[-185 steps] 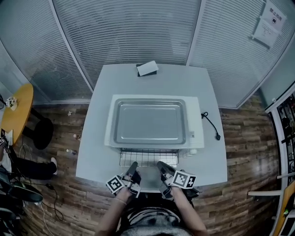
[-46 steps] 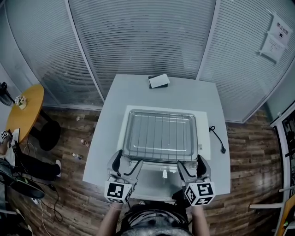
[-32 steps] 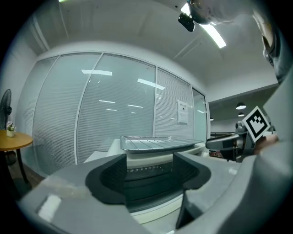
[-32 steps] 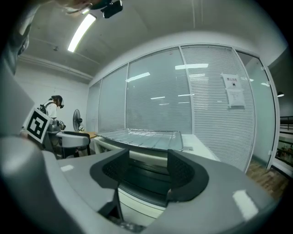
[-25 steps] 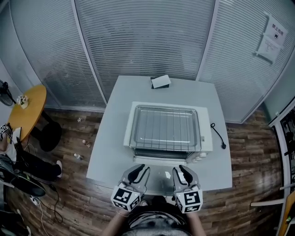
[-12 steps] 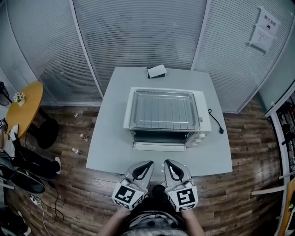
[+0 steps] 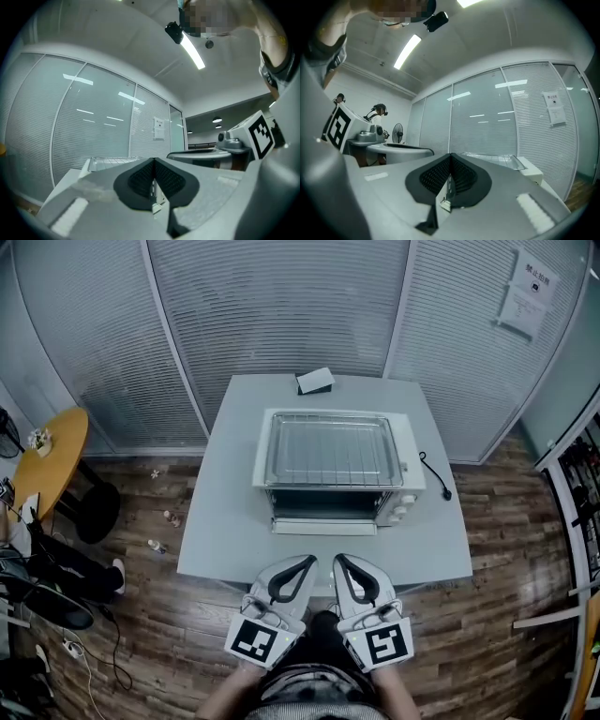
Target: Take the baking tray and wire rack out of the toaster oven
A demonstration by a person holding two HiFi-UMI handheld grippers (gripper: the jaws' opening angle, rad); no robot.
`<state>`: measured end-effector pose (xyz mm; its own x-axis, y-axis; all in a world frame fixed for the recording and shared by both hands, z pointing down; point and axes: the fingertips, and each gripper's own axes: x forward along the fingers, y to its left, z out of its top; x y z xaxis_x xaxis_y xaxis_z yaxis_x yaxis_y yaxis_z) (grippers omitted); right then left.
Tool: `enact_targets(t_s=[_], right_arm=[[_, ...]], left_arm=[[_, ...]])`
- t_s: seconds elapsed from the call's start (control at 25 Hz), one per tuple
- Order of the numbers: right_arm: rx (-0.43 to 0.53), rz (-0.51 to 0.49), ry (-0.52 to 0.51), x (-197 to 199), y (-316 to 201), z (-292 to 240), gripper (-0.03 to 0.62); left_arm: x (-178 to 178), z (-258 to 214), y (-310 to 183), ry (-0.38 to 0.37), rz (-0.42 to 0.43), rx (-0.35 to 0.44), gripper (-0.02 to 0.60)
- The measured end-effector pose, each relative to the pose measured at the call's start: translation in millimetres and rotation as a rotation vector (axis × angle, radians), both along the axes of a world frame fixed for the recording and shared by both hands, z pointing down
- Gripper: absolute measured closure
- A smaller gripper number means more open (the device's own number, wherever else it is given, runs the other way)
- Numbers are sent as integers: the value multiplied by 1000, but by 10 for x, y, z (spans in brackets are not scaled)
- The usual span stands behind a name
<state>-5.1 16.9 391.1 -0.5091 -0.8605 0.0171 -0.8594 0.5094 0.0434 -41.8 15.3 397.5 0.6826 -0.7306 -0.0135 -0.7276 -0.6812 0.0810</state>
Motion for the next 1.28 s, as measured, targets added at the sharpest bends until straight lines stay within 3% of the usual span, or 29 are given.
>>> enact_targets(t_s=[0.2, 1.28], right_arm=[[45, -7, 6, -40, 72, -207, 595], [-24, -55, 10, -69, 4, 15, 595]], left_arm=[[-42, -112, 56, 20, -13, -2, 578], [-80, 109, -45, 24, -23, -56, 577]])
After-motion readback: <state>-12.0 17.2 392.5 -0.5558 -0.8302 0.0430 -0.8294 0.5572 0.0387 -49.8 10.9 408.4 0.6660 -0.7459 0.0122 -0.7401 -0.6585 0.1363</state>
